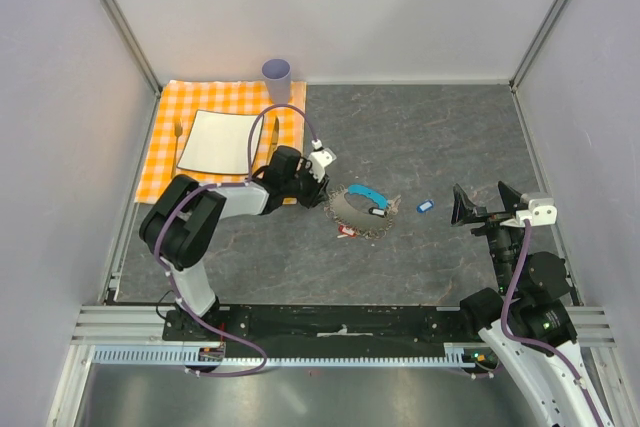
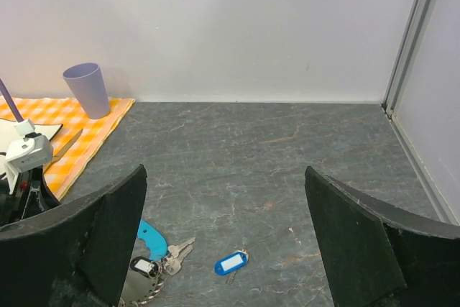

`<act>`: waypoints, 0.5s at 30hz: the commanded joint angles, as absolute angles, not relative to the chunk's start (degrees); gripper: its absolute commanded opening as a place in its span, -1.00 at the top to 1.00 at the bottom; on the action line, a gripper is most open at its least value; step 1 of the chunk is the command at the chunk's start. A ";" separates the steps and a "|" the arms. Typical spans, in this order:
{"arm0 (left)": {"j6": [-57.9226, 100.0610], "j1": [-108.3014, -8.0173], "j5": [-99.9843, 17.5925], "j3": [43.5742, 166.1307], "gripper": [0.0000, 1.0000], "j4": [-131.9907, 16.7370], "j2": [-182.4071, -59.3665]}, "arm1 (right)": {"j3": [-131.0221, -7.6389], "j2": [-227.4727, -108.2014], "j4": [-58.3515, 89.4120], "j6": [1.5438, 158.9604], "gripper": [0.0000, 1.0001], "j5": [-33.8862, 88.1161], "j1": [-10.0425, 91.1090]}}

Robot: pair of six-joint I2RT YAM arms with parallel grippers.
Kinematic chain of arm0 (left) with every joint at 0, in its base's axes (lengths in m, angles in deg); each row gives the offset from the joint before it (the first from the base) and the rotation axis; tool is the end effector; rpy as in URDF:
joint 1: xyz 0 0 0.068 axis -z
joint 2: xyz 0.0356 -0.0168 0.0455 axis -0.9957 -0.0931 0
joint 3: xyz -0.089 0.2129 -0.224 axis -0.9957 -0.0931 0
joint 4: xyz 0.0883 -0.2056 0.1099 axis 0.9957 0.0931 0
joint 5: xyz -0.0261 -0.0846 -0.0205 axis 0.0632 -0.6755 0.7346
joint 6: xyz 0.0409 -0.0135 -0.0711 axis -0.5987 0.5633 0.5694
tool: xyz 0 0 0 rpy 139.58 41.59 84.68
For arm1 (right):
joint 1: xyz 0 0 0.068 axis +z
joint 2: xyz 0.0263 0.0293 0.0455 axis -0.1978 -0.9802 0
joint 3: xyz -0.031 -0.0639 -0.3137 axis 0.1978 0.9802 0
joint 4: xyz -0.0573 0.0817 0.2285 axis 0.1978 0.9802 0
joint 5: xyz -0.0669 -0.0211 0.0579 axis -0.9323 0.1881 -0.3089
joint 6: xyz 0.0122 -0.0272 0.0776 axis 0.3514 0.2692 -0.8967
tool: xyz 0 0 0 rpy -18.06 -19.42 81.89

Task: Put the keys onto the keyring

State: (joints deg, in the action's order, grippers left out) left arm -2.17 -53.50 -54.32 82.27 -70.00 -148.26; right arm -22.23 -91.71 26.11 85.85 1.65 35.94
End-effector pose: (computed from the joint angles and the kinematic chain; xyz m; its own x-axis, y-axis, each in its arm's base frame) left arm 0.3175 -0.2229 0.1815 -0.3776 0.4481 -0.8103 0.8184 0.5708 -0.0657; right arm 0.0415 -0.0056 0.3192 0.1927 0.1103 -0.9750 -0.1275 0.9881 0.0865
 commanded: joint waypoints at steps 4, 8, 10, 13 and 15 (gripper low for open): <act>-6.50 -53.19 -57.02 85.59 0.17 -70.82 -149.89 | -21.91 -92.29 24.08 86.54 -0.96 2.07 36.10; -6.94 -53.19 -57.02 86.47 0.14 -69.94 -150.68 | -21.91 -92.29 23.99 86.45 -0.96 2.16 36.19; -7.03 -53.11 -57.45 87.17 0.14 -69.50 -151.21 | -21.91 -92.29 24.08 86.45 -0.96 2.25 36.19; -7.12 -53.11 -58.24 87.70 0.14 -68.97 -151.74 | -21.91 -92.29 23.99 86.45 -0.96 2.16 36.19; -7.12 -53.02 -58.42 88.05 0.17 -68.71 -152.18 | -21.91 -92.29 24.08 86.45 -0.97 2.25 36.19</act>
